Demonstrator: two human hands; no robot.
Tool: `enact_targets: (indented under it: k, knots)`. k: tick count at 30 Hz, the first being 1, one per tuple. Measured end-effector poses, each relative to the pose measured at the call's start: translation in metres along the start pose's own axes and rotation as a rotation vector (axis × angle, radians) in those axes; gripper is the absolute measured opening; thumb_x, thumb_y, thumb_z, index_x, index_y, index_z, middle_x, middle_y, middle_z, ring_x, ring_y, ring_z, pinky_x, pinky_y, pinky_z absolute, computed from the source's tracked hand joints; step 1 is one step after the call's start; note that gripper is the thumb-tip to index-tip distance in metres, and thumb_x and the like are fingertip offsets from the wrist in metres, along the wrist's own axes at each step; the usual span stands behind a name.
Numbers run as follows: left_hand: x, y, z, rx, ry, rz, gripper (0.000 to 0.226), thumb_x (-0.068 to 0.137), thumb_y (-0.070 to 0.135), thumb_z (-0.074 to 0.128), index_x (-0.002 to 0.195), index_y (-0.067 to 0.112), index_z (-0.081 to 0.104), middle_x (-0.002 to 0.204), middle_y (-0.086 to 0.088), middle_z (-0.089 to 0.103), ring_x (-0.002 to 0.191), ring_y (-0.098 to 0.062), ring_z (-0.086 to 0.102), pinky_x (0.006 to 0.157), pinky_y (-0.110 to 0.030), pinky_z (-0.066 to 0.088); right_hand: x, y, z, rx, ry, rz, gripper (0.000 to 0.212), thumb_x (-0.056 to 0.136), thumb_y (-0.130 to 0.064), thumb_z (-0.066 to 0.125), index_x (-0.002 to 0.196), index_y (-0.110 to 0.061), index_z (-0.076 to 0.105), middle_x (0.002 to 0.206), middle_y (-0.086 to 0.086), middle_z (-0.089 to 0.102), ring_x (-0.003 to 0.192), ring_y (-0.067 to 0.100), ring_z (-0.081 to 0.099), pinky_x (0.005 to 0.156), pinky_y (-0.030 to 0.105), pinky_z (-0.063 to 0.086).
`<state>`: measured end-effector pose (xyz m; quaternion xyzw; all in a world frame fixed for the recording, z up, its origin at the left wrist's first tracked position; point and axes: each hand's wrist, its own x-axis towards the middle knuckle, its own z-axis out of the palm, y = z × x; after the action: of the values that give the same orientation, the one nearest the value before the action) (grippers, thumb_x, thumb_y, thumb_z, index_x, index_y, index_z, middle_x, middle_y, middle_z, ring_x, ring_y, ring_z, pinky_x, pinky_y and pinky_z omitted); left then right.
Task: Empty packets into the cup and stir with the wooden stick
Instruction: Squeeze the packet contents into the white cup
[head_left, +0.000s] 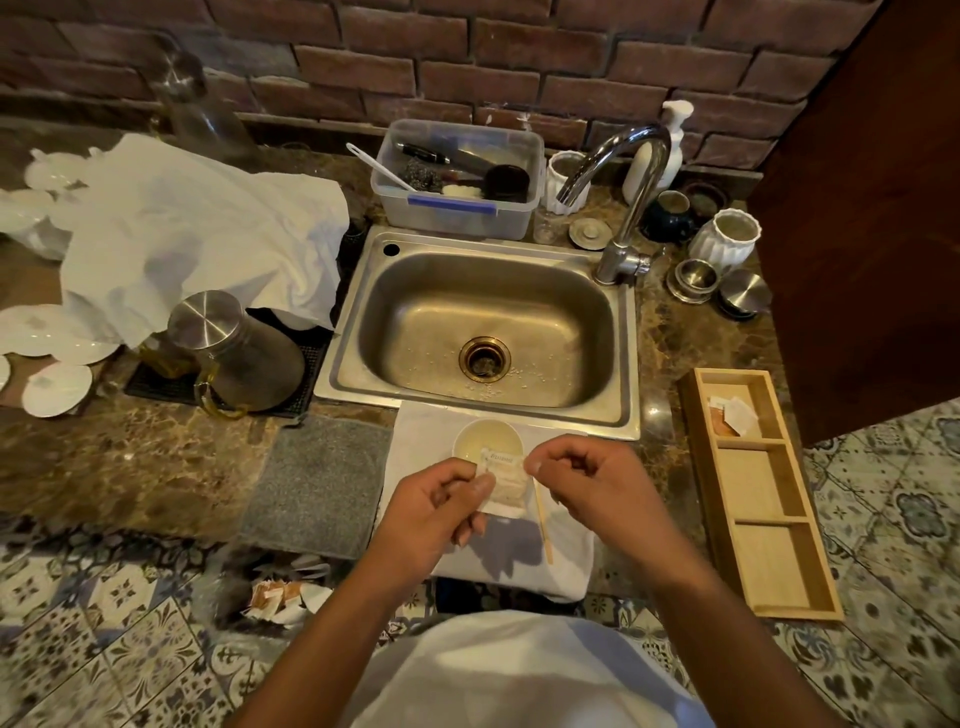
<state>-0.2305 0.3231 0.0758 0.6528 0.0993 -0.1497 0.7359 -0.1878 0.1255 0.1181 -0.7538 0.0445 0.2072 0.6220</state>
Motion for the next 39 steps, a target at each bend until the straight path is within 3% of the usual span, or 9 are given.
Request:
enact_targets:
  k: [6,10,13,23,27,31,39]
  knots:
    - [0.001,-0.007,0.005,-0.026,0.093,-0.053,0.018,0.096,0.014,0.064,0.087,-0.001,0.065,0.058,-0.005,0.061,0.048,-0.015,0.046,0.052,-0.025,0.041,-0.004,0.013,0.01,-0.025,-0.07,0.095,0.016,0.094,-0.023,0.071,0.085,-0.011,0.077,0.055,-0.002,0.057,0.042,-0.001,0.045,0.044,0.01,0.035]
    - [0.003,-0.015,0.007,-0.019,0.106,-0.107,0.019,0.096,0.014,0.064,0.086,-0.002,0.064,0.057,-0.007,0.062,0.046,-0.014,0.046,0.05,-0.023,0.04,-0.005,0.024,0.016,-0.093,-0.119,0.171,0.028,0.096,-0.024,0.07,0.069,-0.016,0.07,0.048,-0.007,0.056,0.038,0.0,0.045,0.044,0.009,0.035]
    - [0.004,-0.023,0.005,-0.004,0.119,-0.143,0.024,0.096,0.015,0.065,0.09,-0.008,0.063,0.056,-0.004,0.062,0.046,-0.013,0.046,0.049,-0.022,0.04,-0.003,0.028,0.02,-0.109,-0.114,0.209,0.029,0.096,-0.024,0.069,0.069,-0.014,0.069,0.046,-0.007,0.056,0.037,0.0,0.044,0.043,0.012,0.035]
    - [0.008,-0.035,-0.002,0.093,0.116,-0.24,0.035,0.097,0.026,0.065,0.083,-0.005,0.07,0.055,-0.005,0.061,0.046,-0.012,0.044,0.05,-0.021,0.039,0.006,0.036,0.025,-0.119,-0.164,0.244,0.03,0.097,-0.016,0.067,0.068,-0.012,0.067,0.043,-0.008,0.054,0.038,0.002,0.044,0.041,0.017,0.038]
    - [0.01,-0.035,-0.002,0.07,0.109,-0.263,0.034,0.098,0.025,0.064,0.075,-0.001,0.068,0.055,-0.006,0.059,0.045,-0.012,0.042,0.048,-0.02,0.038,0.011,0.04,0.026,-0.08,-0.146,0.276,0.027,0.097,-0.017,0.068,0.07,-0.01,0.07,0.047,-0.005,0.055,0.04,0.008,0.043,0.041,0.02,0.037]
    - [0.013,-0.035,-0.002,0.089,0.107,-0.251,0.041,0.098,0.025,0.064,0.073,-0.007,0.063,0.054,-0.006,0.056,0.044,-0.011,0.041,0.049,-0.02,0.037,0.016,0.041,0.027,-0.08,-0.14,0.314,0.03,0.097,-0.019,0.068,0.068,-0.011,0.068,0.045,-0.005,0.055,0.038,0.01,0.042,0.04,0.022,0.035]
    - [0.02,-0.034,-0.002,0.071,0.109,-0.274,0.038,0.098,0.022,0.064,0.062,0.009,0.062,0.051,-0.005,0.053,0.041,-0.009,0.038,0.045,-0.018,0.034,0.021,0.041,0.027,-0.054,-0.154,0.342,0.032,0.098,-0.02,0.066,0.067,-0.011,0.066,0.043,-0.006,0.054,0.038,0.01,0.042,0.04,0.023,0.036]
